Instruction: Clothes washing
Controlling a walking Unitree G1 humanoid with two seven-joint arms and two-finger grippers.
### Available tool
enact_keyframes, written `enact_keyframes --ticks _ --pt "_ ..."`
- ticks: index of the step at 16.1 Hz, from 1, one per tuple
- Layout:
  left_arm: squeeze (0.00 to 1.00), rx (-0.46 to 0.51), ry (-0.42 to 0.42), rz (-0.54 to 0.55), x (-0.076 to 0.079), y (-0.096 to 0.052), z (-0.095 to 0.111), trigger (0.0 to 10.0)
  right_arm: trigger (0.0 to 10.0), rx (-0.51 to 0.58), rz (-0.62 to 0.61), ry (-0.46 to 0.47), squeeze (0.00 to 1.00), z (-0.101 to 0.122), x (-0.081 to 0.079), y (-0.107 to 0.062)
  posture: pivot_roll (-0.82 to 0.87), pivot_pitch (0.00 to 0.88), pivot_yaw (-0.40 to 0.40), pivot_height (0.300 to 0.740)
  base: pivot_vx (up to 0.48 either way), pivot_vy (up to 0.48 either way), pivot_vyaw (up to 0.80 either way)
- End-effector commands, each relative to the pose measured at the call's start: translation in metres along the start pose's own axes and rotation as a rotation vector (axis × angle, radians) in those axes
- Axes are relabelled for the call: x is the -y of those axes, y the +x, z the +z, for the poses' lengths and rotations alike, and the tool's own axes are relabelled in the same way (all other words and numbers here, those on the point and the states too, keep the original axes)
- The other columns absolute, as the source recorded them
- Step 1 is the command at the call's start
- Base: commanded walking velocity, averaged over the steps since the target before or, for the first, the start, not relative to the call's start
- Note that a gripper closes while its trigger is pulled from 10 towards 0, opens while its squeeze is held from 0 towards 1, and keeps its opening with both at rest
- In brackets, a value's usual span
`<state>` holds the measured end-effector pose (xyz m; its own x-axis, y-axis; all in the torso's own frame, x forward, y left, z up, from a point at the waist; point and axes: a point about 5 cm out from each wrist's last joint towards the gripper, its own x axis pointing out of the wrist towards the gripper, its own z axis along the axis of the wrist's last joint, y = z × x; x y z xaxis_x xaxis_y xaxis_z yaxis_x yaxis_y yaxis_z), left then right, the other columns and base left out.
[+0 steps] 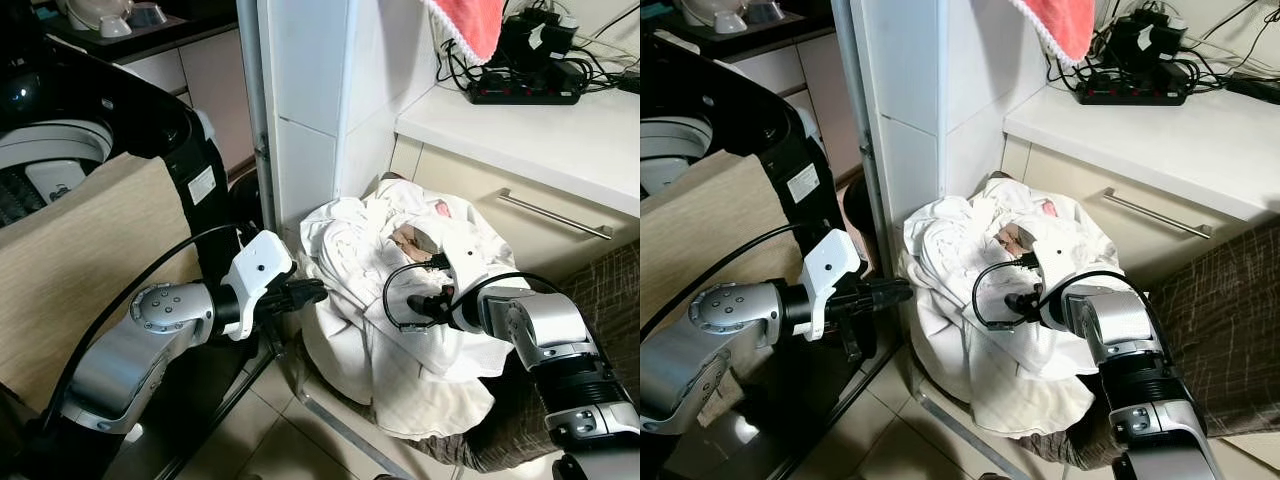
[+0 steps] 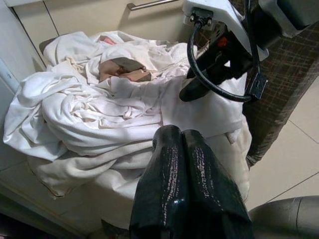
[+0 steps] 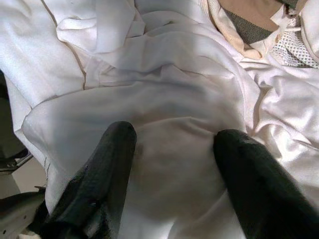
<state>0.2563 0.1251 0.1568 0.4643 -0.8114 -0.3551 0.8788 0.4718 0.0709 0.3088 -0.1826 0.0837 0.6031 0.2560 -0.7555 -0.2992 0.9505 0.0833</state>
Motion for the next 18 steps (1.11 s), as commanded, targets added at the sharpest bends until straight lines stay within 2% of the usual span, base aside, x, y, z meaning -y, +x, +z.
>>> enact_keyframes --ticks 1,7,13,14,16,18 --pt "0.0 0.012 0.022 -0.02 0.002 0.0 0.007 10.0 0.0 -0.023 0.016 0.017 0.0 -0.001 0.0 0.001 -0.05 0.0 0.0 0.74 0.0 0.0 0.0" --pt "0.0 0.009 0.019 -0.024 0.002 0.001 0.007 10.0 0.0 -0.024 0.037 0.028 0.0 0.0 -0.001 0.001 -0.04 0.0 0.0 0.74 0.0 0.0 0.0" --pt "0.0 0.007 0.02 -0.02 0.0 0.001 0.007 10.0 0.0 0.008 0.079 0.078 0.0 0.001 -0.003 0.001 -0.04 0.0 0.003 0.74 0.0 0.0 0.0" --pt "0.0 0.015 0.025 -0.007 -0.002 0.002 0.009 10.0 0.0 0.048 0.106 0.124 0.0 0.005 -0.002 -0.002 -0.05 0.0 0.006 0.74 0.0 0.0 0.0" --pt "0.0 0.027 0.032 0.013 -0.004 0.002 0.01 10.0 0.0 0.074 0.119 0.144 0.0 0.008 -0.002 -0.003 -0.05 0.0 0.008 0.74 0.0 0.0 0.0" --pt "0.0 0.065 0.042 0.083 -0.012 0.003 0.016 10.0 0.0 0.169 0.15 0.183 0.0 0.019 0.001 -0.013 -0.05 0.0 0.011 0.74 0.0 0.0 0.0"
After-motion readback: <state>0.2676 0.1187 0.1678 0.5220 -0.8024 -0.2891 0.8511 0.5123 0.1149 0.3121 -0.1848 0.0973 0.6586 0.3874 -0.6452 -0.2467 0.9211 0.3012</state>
